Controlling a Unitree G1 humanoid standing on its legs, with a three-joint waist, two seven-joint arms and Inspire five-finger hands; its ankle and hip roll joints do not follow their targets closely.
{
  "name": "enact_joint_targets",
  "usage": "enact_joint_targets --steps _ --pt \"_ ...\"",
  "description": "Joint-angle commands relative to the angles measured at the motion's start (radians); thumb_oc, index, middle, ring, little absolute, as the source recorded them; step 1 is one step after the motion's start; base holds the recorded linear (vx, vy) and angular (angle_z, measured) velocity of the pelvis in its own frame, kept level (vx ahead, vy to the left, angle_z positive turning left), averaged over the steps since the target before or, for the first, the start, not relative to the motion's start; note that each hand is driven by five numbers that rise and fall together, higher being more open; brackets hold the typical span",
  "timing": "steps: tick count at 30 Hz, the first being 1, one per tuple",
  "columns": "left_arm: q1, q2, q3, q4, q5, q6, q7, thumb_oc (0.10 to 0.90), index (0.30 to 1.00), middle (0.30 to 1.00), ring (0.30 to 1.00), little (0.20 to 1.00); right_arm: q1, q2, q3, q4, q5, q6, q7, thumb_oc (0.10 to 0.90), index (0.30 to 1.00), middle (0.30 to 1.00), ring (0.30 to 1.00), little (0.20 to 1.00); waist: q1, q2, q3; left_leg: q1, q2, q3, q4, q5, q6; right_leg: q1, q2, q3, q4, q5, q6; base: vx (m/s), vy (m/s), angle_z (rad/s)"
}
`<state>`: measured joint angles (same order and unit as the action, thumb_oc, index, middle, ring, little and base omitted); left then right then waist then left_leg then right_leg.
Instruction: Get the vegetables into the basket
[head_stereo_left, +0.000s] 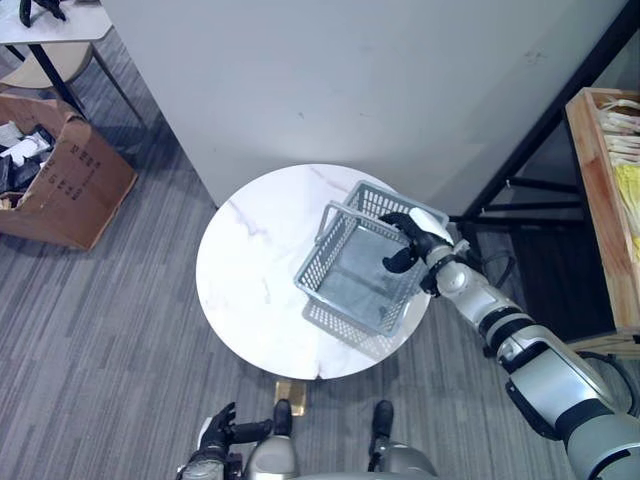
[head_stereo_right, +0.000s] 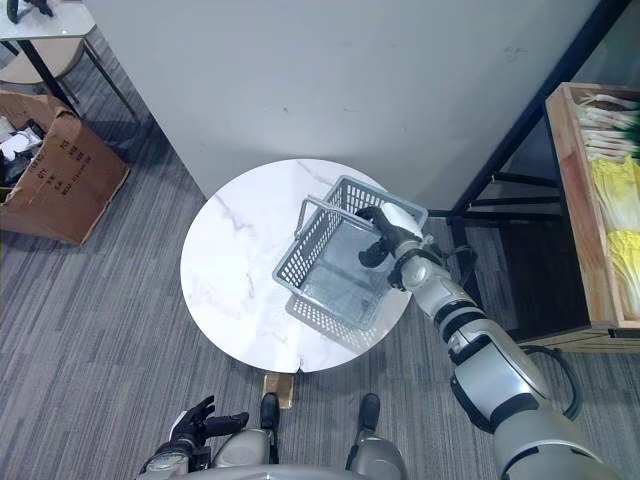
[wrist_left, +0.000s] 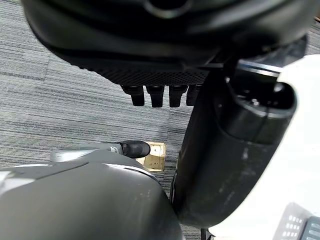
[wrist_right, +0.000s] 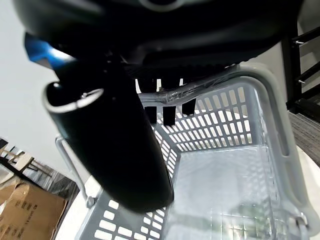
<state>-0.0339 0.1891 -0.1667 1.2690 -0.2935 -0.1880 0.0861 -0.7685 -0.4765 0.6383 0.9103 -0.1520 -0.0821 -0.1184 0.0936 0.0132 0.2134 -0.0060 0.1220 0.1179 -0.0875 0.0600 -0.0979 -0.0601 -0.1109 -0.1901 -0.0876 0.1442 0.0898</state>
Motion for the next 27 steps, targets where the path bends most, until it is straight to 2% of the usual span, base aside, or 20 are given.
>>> enact_joint_targets --steps 1,4,6,7,9,10,11,14,18,22,27 --pt "0.055 0.019 -0.108 0.083 0.05 0.024 0.006 0.9 1.0 1.0 1.0 1.0 -0.139 -0.011 0.031 -0.104 -0.034 -0.069 -0.018 0.4 0.3 0.3 0.3 0.3 0.014 -0.066 -0.006 0.02 -0.01 -0.012 0.0 0.002 -0.004 0.026 -0.077 0.03 0.0 0.012 0.074 0.0 0.0 0.0" --pt "0.062 0.018 -0.102 0.082 0.063 0.026 0.003 0.9 1.0 1.0 1.0 1.0 -0.123 -0.059 0.059 -0.225 -0.083 -0.082 -0.002 0.4 0.3 0.3 0.3 0.3 0.005 -0.068 -0.012 0.031 -0.01 -0.007 0.0 -0.003 -0.005 0.031 -0.076 0.033 0.0 0.008 0.075 0.0 0.0 0.0" --pt "0.071 0.022 -0.074 0.086 0.082 0.029 -0.001 0.9 1.0 1.0 1.0 1.0 -0.084 -0.153 0.062 -0.389 -0.141 -0.113 -0.001 0.4 0.3 0.3 0.3 0.3 -0.007 -0.071 -0.022 0.045 -0.008 -0.001 0.0 -0.01 -0.005 0.039 -0.076 0.035 0.0 0.003 0.078 0.02 0.004 0.0" --pt "0.071 0.022 -0.076 0.086 0.082 0.029 -0.001 0.9 1.0 1.0 1.0 1.0 -0.08 -0.157 0.059 -0.394 -0.141 -0.11 0.001 0.4 0.3 0.3 0.3 0.3 -0.005 -0.07 -0.022 0.046 -0.008 -0.001 0.0 -0.01 -0.005 0.04 -0.076 0.034 0.0 0.003 0.078 0.0 0.0 0.0" --pt "0.079 0.027 -0.05 0.092 0.095 0.033 -0.005 0.9 1.0 1.0 1.0 1.0 -0.034 -0.243 0.03 -0.537 -0.16 -0.133 0.01 0.4 0.3 0.3 0.3 0.3 -0.013 -0.072 -0.032 0.055 -0.007 0.001 0.0 -0.015 -0.006 0.047 -0.075 0.034 0.0 -0.001 0.079 0.02 0.0 -0.03" --pt "0.08 0.027 -0.051 0.092 0.095 0.033 -0.005 0.9 1.0 1.0 1.0 1.0 -0.033 -0.244 0.03 -0.538 -0.159 -0.133 0.01 0.4 0.3 0.3 0.3 0.3 -0.013 -0.072 -0.032 0.055 -0.007 0.001 0.0 -0.015 -0.006 0.048 -0.075 0.034 0.0 -0.001 0.079 0.0 0.0 0.0" --pt "0.083 0.028 -0.043 0.092 0.101 0.035 -0.006 0.9 1.0 1.0 1.0 1.0 -0.017 -0.278 0.017 -0.586 -0.16 -0.144 0.012 0.4 0.3 0.3 0.3 0.3 -0.016 -0.073 -0.036 0.059 -0.007 0.003 0.0 -0.016 -0.007 0.05 -0.076 0.034 0.0 -0.002 0.08 0.0 0.0 0.0" --pt "0.092 0.031 -0.015 0.098 0.124 0.039 -0.013 0.9 1.0 1.0 1.0 1.0 0.061 -0.387 -0.06 -0.743 -0.143 -0.179 0.017 0.4 0.3 0.3 0.3 0.3 -0.033 -0.071 -0.049 0.071 -0.006 0.01 0.0 -0.02 -0.008 0.057 -0.077 0.036 0.0 -0.003 0.083 0.0 0.0 0.0" --pt "0.1 0.034 -0.002 0.102 0.144 0.042 -0.016 0.9 1.0 1.0 1.0 1.0 0.138 -0.46 -0.148 -0.843 -0.103 -0.193 0.03 0.4 0.3 0.3 0.3 0.3 -0.041 -0.07 -0.056 0.079 -0.004 0.017 0.0 -0.021 -0.008 0.06 -0.076 0.039 0.0 -0.002 0.085 0.0 -0.003 -0.06" --pt "0.107 0.033 0.011 0.104 0.156 0.046 -0.022 0.9 1.0 1.0 1.0 1.0 0.244 -0.522 -0.25 -0.936 -0.081 -0.211 0.034 0.4 0.3 0.3 0.3 0.3 -0.055 -0.07 -0.063 0.086 -0.004 0.022 0.0 -0.024 -0.008 0.063 -0.075 0.044 0.0 -0.003 0.086 0.0 -0.002 -0.03" --pt "0.113 0.031 0.034 0.106 0.161 0.049 -0.029 0.9 1.0 1.0 1.0 1.0 0.383 -0.554 -0.358 -1.004 -0.069 -0.226 0.044 0.4 0.3 0.3 0.3 0.3 -0.073 -0.068 -0.069 0.103 -0.005 0.036 0.0 -0.029 -0.006 0.069 -0.075 0.052 0.0 -0.004 0.087 0.01 0.006 -0.06"
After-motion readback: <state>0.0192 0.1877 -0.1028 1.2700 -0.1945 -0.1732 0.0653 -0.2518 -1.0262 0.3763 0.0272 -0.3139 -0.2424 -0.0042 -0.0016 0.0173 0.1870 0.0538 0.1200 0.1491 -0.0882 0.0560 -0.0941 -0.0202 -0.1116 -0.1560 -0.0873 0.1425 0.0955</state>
